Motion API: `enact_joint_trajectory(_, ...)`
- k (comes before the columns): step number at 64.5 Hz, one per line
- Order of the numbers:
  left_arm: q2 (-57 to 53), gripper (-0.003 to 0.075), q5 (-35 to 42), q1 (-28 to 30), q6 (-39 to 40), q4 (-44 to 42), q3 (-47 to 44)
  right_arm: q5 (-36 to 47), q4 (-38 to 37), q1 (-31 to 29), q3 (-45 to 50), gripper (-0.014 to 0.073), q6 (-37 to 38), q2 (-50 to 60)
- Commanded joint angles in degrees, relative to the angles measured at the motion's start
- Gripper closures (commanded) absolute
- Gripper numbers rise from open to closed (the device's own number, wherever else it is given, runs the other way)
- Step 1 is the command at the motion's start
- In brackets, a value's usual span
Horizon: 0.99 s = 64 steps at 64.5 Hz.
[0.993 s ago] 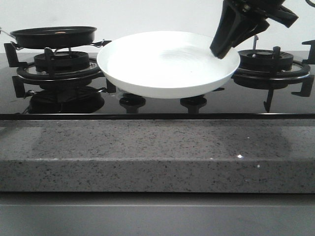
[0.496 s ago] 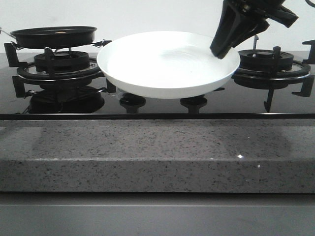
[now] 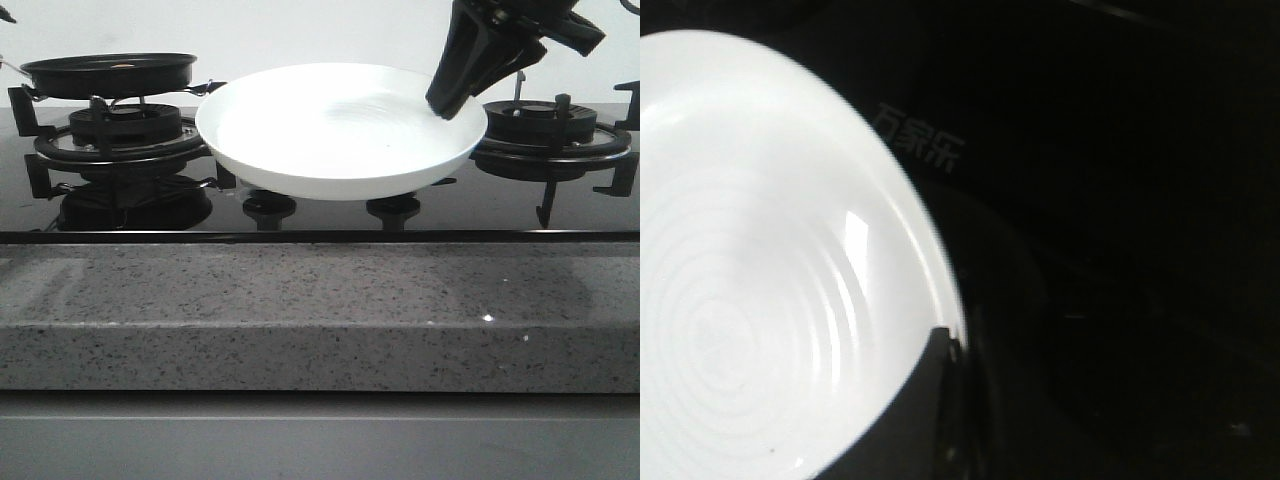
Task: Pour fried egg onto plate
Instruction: 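Swing the pan over the held plate and tilt it with the left gripper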
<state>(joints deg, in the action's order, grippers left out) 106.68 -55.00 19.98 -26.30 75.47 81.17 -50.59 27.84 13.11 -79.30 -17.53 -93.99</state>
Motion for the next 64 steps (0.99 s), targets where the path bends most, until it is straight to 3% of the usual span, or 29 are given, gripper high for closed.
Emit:
enact_joint_trajectory(1,-1.50,0.0071,-3.90,-0.74,-0.29,3.70,3.15,1.83,2.16,0.00,-1.47,0.0652,-0.53,2.76)
enact_joint_trajectory(13,-1.41,0.0130,-4.92,-0.86,-0.29,3.70,3.27,1.88,2.16,0.00,-1.47,0.0652,-0.53,2.77)
enact_joint_trajectory(45,-1.41,0.0737,-5.61,-0.86,-0.29,3.84,3.27,1.88,2.16,0.00,-1.47,0.0652,-0.53,2.77)
enact_joint_trajectory(54,-1.62,0.0739,-6.89,-0.73,-0.29,6.52,3.31,1.88,2.16,0.00,-1.47,0.0652,-0.53,2.77)
enact_joint_trajectory(64,-2.59,0.0739,-11.79,-0.73,-1.62,18.03,3.31,1.88,2.16,0.00,-1.47,0.0652,-0.53,2.77)
